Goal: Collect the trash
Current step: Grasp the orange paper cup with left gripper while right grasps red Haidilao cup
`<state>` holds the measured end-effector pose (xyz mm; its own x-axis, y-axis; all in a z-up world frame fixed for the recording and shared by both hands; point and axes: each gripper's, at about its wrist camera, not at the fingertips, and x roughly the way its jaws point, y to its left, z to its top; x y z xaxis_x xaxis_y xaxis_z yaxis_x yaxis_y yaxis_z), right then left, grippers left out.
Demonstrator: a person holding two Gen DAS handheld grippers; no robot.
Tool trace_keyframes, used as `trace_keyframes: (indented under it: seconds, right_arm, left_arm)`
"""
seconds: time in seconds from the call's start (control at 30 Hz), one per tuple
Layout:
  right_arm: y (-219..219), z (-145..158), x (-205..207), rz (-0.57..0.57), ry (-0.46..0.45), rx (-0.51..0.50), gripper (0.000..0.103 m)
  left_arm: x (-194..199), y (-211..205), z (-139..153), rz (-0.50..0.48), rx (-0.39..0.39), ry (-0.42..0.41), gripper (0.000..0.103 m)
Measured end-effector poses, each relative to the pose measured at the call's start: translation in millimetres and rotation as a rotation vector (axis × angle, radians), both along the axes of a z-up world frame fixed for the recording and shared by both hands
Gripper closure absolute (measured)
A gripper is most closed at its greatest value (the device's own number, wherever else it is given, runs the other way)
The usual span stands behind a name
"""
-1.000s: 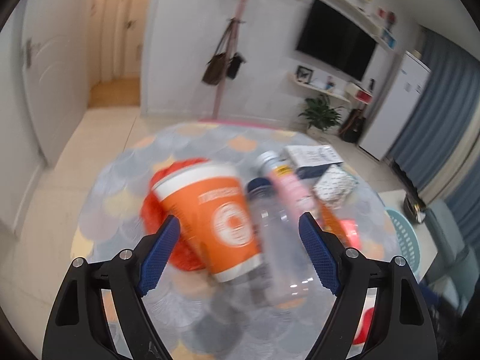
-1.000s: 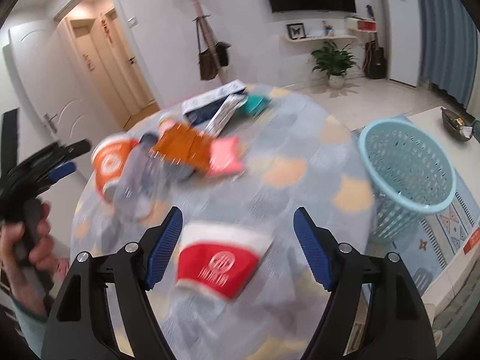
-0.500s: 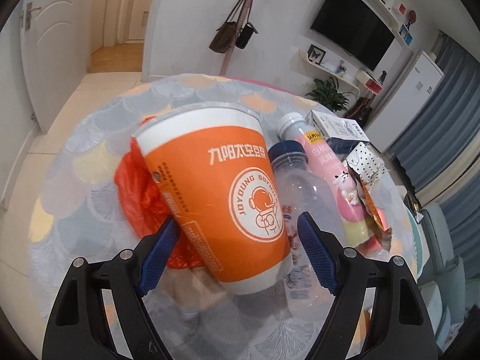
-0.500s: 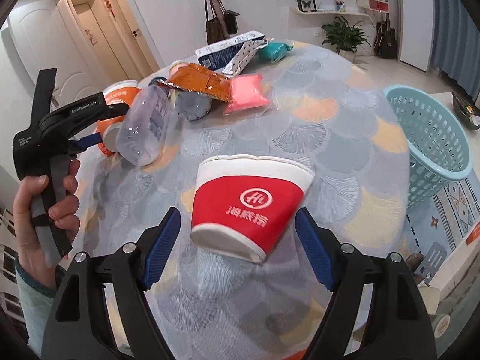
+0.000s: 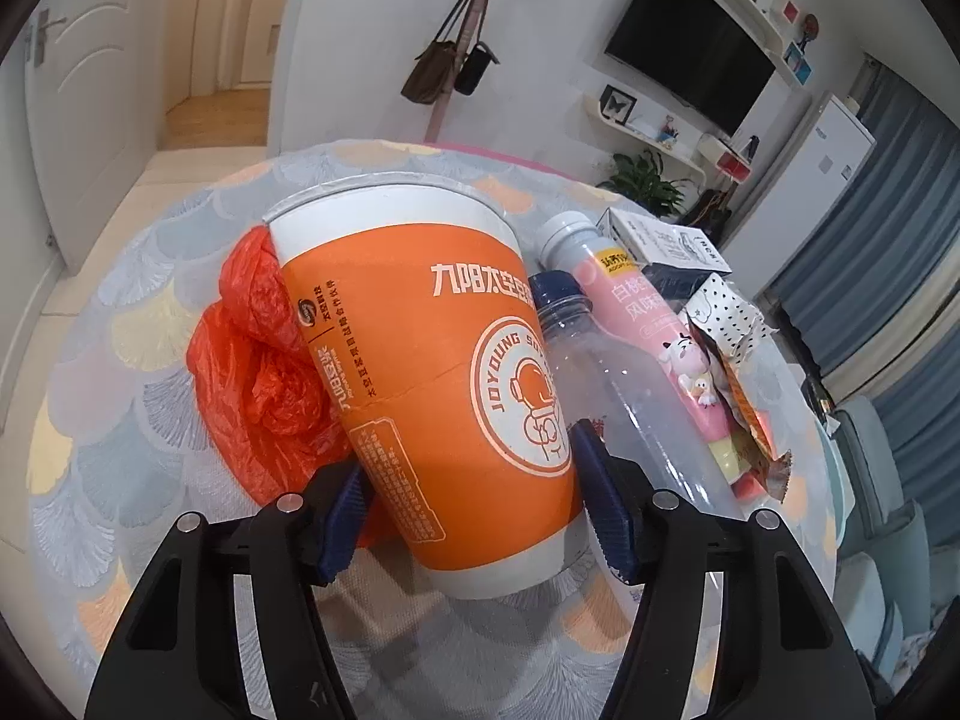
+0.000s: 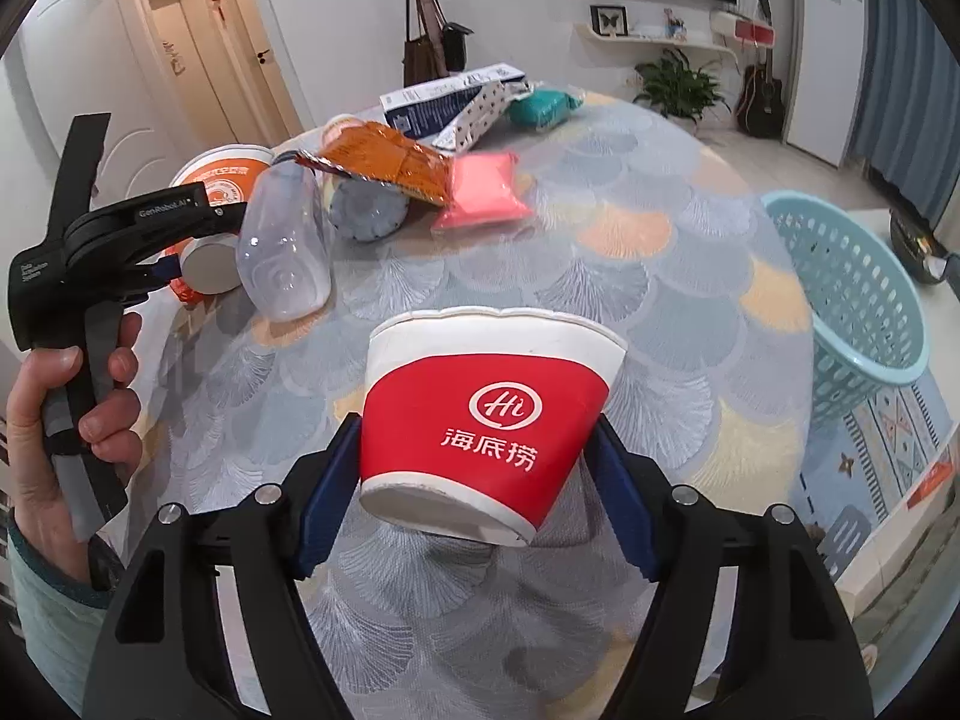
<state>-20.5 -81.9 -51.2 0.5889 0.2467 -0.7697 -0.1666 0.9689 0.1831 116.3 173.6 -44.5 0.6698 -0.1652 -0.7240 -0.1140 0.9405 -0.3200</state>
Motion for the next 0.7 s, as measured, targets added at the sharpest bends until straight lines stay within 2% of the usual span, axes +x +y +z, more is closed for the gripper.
trace_keyframes:
  seconds: [0.23, 0.43, 0.57, 0.7]
  right_arm:
    - [-5.4, 19.1, -1.3, 0.003, -0.082, 0.008, 0.033]
    - [-21.2, 35.0, 5.9, -0.034, -0.129, 0.022, 0.033]
    - [-37.6, 39.1, 14.3, -0.073, -0.135, 0.030, 0.033]
    - [-51.8, 41.5, 17.7, -0.101, -0.145, 0.029, 0.033]
  left_arm:
    - [-20.3, -0.9, 26.5, -0.019, -0.012, -0.104, 0.045]
    - [-34.7, -18.7, 60.0, -0.074, -0.002, -0.193, 0.053]
    - [-33.4, -37.9, 63.0, -0.118, 0.031, -0.193, 0.054]
    - [-34.5, -45.7, 61.3, -0.129, 0.024, -0.198, 0.054]
